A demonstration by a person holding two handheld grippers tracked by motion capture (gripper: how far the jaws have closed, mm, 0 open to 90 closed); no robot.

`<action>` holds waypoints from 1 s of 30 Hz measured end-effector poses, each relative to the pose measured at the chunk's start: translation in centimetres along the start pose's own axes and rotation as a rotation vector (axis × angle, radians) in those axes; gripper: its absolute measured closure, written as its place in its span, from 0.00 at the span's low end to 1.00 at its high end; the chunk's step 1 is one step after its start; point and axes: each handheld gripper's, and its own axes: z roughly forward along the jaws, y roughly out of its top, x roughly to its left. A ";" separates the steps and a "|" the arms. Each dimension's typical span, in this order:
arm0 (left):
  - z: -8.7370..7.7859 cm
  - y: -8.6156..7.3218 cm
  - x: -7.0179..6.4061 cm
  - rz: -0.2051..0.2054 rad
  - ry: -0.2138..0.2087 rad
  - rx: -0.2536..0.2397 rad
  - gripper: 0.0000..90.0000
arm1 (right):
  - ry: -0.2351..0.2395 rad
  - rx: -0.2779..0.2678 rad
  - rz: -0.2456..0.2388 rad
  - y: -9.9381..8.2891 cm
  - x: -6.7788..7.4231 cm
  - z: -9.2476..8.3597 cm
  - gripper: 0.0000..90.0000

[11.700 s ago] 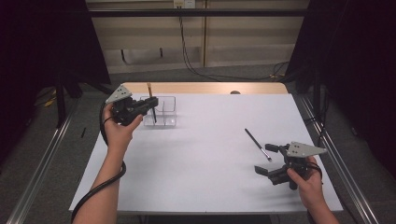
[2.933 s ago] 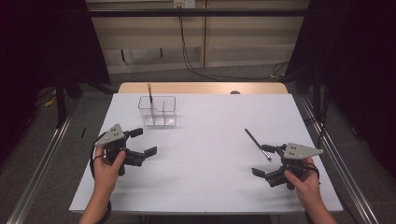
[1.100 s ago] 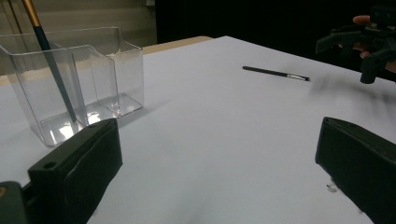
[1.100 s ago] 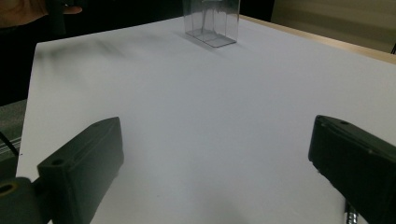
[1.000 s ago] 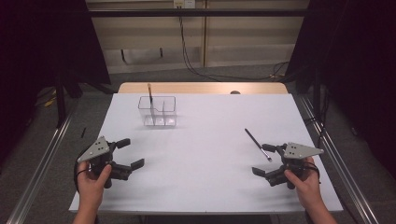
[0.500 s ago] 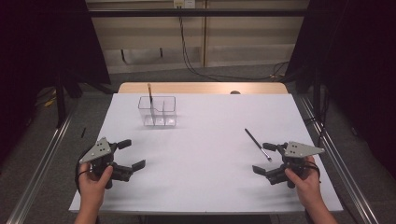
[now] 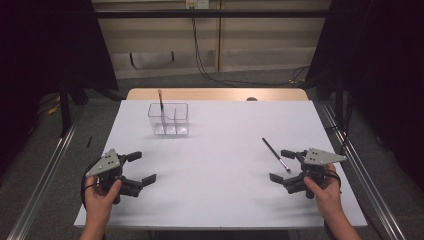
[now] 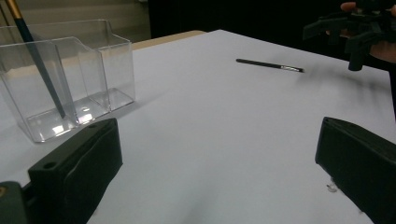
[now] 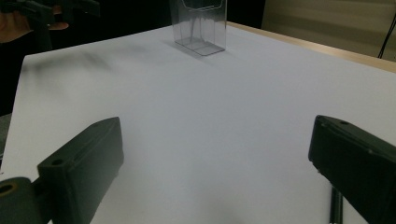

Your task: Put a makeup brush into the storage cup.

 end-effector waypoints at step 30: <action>0.2 0.0 -0.2 0.007 -0.019 0.007 0.01 | -0.132 0.087 0.027 0.8 -1.9 1.4 0.03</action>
